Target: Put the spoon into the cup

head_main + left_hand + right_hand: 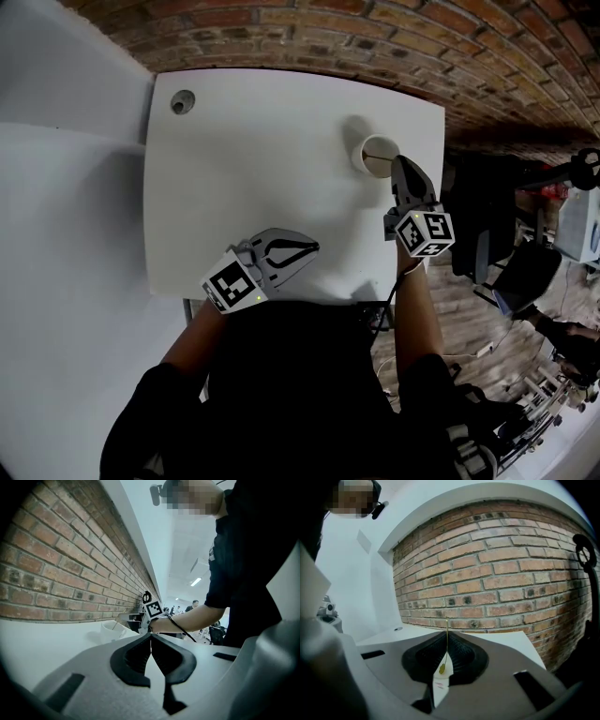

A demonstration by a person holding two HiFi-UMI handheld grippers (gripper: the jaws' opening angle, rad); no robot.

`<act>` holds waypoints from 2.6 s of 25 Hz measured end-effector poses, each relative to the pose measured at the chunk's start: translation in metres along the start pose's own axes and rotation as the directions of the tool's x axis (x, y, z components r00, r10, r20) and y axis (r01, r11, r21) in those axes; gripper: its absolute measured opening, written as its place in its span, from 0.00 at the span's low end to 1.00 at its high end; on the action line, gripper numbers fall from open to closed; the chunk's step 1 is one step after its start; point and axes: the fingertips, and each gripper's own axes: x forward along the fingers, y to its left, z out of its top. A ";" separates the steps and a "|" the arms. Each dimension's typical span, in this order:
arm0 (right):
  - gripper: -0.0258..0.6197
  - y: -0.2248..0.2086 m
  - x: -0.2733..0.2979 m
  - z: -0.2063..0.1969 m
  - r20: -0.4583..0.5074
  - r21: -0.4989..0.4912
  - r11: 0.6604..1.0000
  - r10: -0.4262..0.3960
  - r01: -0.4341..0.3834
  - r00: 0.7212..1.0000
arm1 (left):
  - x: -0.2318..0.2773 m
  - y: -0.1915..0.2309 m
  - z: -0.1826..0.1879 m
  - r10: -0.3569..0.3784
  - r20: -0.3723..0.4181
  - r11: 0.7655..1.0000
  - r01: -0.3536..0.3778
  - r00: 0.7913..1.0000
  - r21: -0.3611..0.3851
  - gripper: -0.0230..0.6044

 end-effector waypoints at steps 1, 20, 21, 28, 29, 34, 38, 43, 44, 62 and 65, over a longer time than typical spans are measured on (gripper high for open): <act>0.05 0.000 0.000 -0.001 0.000 0.003 1.000 0.000 0.000 1.000 | 0.000 0.000 0.000 -0.001 0.001 1.000 0.001 1.000 -0.001 0.06; 0.14 -0.030 -0.006 -0.019 -0.065 -0.093 0.982 -0.173 0.167 0.983 | 0.000 -0.001 -0.002 -0.007 0.001 1.000 0.007 1.000 -0.006 0.06; 0.14 -0.031 -0.006 -0.019 -0.068 -0.092 0.981 -0.178 0.172 0.982 | 0.000 -0.001 -0.001 -0.007 0.001 1.000 0.007 1.000 -0.005 0.06; 0.16 -0.036 -0.009 -0.025 -0.080 -0.095 0.974 -0.214 0.207 0.973 | 0.000 -0.002 -0.002 -0.009 0.000 1.000 0.009 1.000 -0.006 0.07; 0.16 -0.037 -0.010 -0.026 -0.083 -0.093 0.973 -0.219 0.211 0.972 | 0.000 -0.002 -0.002 -0.010 0.000 1.000 0.010 1.000 -0.006 0.06; 0.19 -0.040 -0.011 -0.031 -0.104 -0.093 0.968 -0.243 0.233 0.965 | 0.000 -0.003 -0.003 -0.013 0.000 1.000 0.013 1.000 -0.006 0.07; 0.21 -0.041 -0.011 -0.032 -0.105 -0.095 0.965 -0.254 0.245 0.961 | 0.001 -0.004 -0.002 -0.017 0.002 1.000 0.017 1.000 -0.005 0.07; 0.25 -0.045 -0.015 -0.029 -0.097 -0.080 0.963 -0.266 0.259 0.959 | 0.001 -0.005 -0.001 -0.020 0.002 1.000 0.020 1.000 -0.003 0.07; 0.26 -0.045 -0.016 -0.028 -0.092 -0.072 0.963 -0.264 0.258 0.960 | 0.000 -0.005 -0.001 -0.021 0.002 1.000 0.021 1.000 -0.002 0.06; 0.22 0.018 -0.113 0.049 0.154 -0.079 0.973 -0.201 0.215 0.967 | -0.017 -0.023 0.025 -0.059 0.059 0.996 0.055 0.997 0.068 0.06; 0.16 0.044 -0.132 0.066 0.183 -0.113 0.978 -0.152 0.175 0.971 | -0.023 -0.026 0.038 -0.042 0.072 0.996 0.036 0.997 0.081 0.06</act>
